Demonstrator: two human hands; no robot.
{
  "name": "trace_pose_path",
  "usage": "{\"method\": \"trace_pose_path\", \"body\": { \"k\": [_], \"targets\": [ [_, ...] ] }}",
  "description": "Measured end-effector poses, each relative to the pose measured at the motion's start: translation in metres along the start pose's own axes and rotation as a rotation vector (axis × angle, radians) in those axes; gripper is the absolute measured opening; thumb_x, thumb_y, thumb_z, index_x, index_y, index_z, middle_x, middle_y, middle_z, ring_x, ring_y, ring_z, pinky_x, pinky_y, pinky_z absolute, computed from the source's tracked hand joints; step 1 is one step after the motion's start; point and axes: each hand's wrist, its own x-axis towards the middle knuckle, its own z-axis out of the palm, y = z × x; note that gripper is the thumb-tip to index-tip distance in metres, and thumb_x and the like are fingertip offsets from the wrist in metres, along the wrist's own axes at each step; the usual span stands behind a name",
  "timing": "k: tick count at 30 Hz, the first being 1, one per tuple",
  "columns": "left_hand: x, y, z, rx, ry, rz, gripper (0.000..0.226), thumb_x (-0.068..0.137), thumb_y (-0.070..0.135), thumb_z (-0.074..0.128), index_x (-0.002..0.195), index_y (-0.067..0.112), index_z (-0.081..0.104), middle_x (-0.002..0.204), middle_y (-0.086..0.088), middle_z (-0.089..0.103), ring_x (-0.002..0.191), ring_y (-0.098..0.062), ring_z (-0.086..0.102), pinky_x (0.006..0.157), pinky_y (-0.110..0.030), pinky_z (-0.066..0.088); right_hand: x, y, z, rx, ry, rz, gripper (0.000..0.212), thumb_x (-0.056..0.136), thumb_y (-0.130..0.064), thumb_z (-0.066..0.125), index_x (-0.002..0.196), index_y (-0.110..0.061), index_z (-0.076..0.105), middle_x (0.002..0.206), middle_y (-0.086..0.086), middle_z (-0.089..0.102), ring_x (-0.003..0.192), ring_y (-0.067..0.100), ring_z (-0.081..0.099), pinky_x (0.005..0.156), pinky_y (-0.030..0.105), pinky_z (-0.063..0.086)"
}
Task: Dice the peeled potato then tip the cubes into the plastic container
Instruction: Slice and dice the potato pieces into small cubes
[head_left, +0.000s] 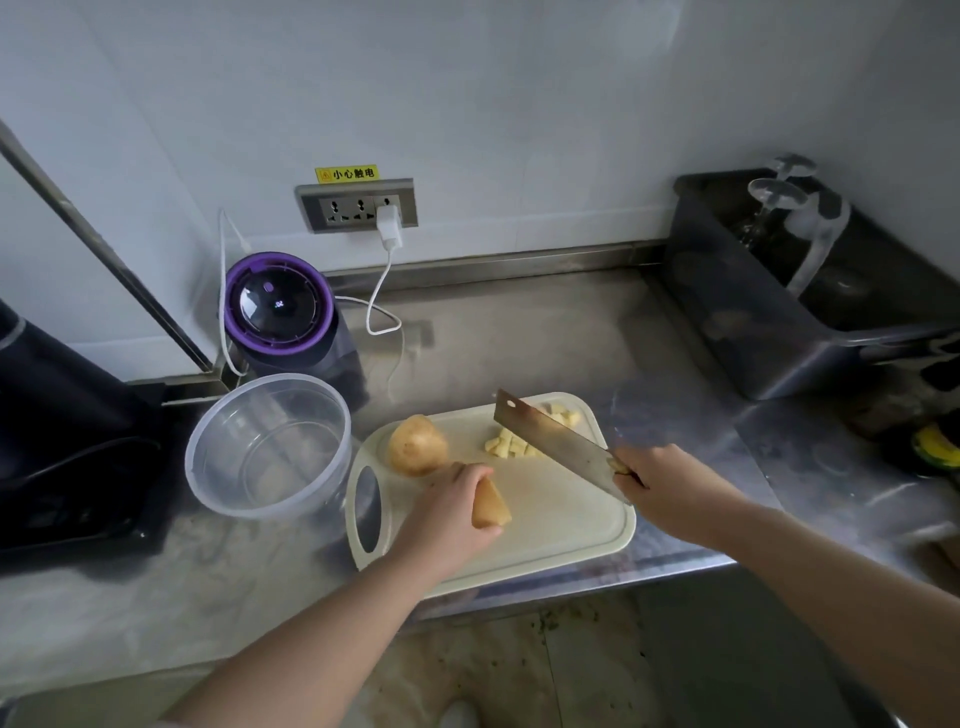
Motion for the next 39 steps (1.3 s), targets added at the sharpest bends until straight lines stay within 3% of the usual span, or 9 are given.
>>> {"method": "trace_pose_path", "body": {
  "k": [2, 4, 6, 11, 18, 23, 29, 33, 39],
  "targets": [
    [0.0, 0.005, 0.009, 0.053, 0.053, 0.021, 0.064, 0.086, 0.042, 0.066, 0.139, 0.024, 0.036, 0.139, 0.007, 0.042, 0.124, -0.011, 0.046, 0.098, -0.021, 0.04, -0.014, -0.006, 0.005, -0.024, -0.024, 0.012, 0.013, 0.103, -0.022, 0.036, 0.099, -0.026, 0.047, 0.075, -0.006, 0.05, 0.06, 0.008, 0.05, 0.05, 0.018, 0.035],
    [-0.002, 0.005, 0.015, 0.039, 0.071, 0.0, 0.064, 0.084, 0.044, 0.066, 0.138, 0.024, 0.037, 0.138, 0.008, 0.044, 0.123, -0.011, 0.048, 0.098, -0.023, 0.042, -0.024, -0.013, 0.014, -0.05, -0.052, 0.003, 0.024, 0.105, -0.024, 0.033, 0.124, -0.023, 0.047, 0.088, -0.001, 0.057, 0.063, 0.007, 0.054, 0.051, 0.018, 0.041],
    [-0.005, 0.001, 0.017, -0.044, 0.079, -0.045, 0.06, 0.083, 0.045, 0.068, 0.133, 0.025, 0.043, 0.132, 0.01, 0.051, 0.119, -0.01, 0.052, 0.097, -0.025, 0.047, -0.029, -0.017, 0.023, -0.065, -0.081, -0.009, 0.031, 0.105, -0.023, 0.032, 0.135, -0.024, 0.039, 0.098, 0.002, 0.061, 0.07, 0.011, 0.059, 0.059, 0.023, 0.052],
    [-0.008, -0.005, 0.014, -0.132, 0.066, -0.144, 0.031, 0.089, 0.033, 0.064, 0.118, 0.024, 0.061, 0.114, 0.009, 0.065, 0.102, -0.009, 0.06, 0.087, -0.024, 0.05, -0.027, -0.022, 0.046, -0.08, -0.131, 0.007, 0.035, 0.101, -0.011, 0.038, 0.134, -0.023, 0.035, 0.091, 0.004, 0.061, 0.077, 0.02, 0.065, 0.07, 0.038, 0.059],
    [0.003, 0.006, 0.021, -0.286, 0.127, -0.234, 0.027, 0.088, 0.024, 0.066, 0.115, 0.018, 0.063, 0.108, 0.006, 0.066, 0.1, -0.011, 0.061, 0.08, -0.021, 0.044, -0.015, -0.028, 0.042, -0.096, -0.09, 0.04, 0.039, 0.1, -0.007, 0.041, 0.135, -0.023, 0.032, 0.08, 0.001, 0.054, 0.072, 0.019, 0.063, 0.066, 0.035, 0.059],
    [0.0, 0.007, 0.02, -0.392, 0.141, -0.259, 0.025, 0.091, 0.033, 0.061, 0.11, 0.016, 0.065, 0.097, 0.011, 0.062, 0.095, -0.009, 0.059, 0.079, -0.02, 0.042, -0.031, -0.039, 0.028, -0.07, -0.038, 0.018, 0.04, 0.103, -0.012, 0.039, 0.139, -0.026, 0.027, 0.096, 0.003, 0.06, 0.076, 0.018, 0.065, 0.07, 0.033, 0.059],
    [0.002, 0.011, 0.018, -0.409, 0.179, -0.295, 0.021, 0.093, 0.027, 0.06, 0.105, 0.012, 0.068, 0.093, 0.008, 0.062, 0.091, -0.011, 0.058, 0.081, -0.023, 0.042, -0.043, -0.047, 0.031, -0.095, -0.051, 0.008, 0.044, 0.1, -0.007, 0.041, 0.138, -0.025, 0.027, 0.104, 0.008, 0.063, 0.079, 0.02, 0.065, 0.071, 0.036, 0.06],
    [0.002, 0.01, 0.019, -0.405, 0.196, -0.297, 0.02, 0.093, 0.024, 0.06, 0.105, 0.011, 0.068, 0.1, 0.001, 0.067, 0.089, -0.01, 0.055, 0.081, -0.023, 0.04, -0.049, -0.048, 0.034, -0.094, -0.056, -0.011, 0.05, 0.099, -0.007, 0.046, 0.141, -0.026, 0.026, 0.106, 0.007, 0.062, 0.082, 0.019, 0.066, 0.071, 0.034, 0.06],
    [0.004, 0.011, 0.021, -0.404, 0.188, -0.302, 0.02, 0.09, 0.024, 0.065, 0.106, 0.012, 0.067, 0.103, 0.001, 0.067, 0.095, -0.014, 0.06, 0.085, -0.025, 0.045, -0.05, -0.048, 0.033, -0.113, -0.065, -0.031, 0.053, 0.095, -0.004, 0.051, 0.139, -0.023, 0.027, 0.093, 0.004, 0.06, 0.076, 0.016, 0.064, 0.069, 0.031, 0.059]
  ]
}}
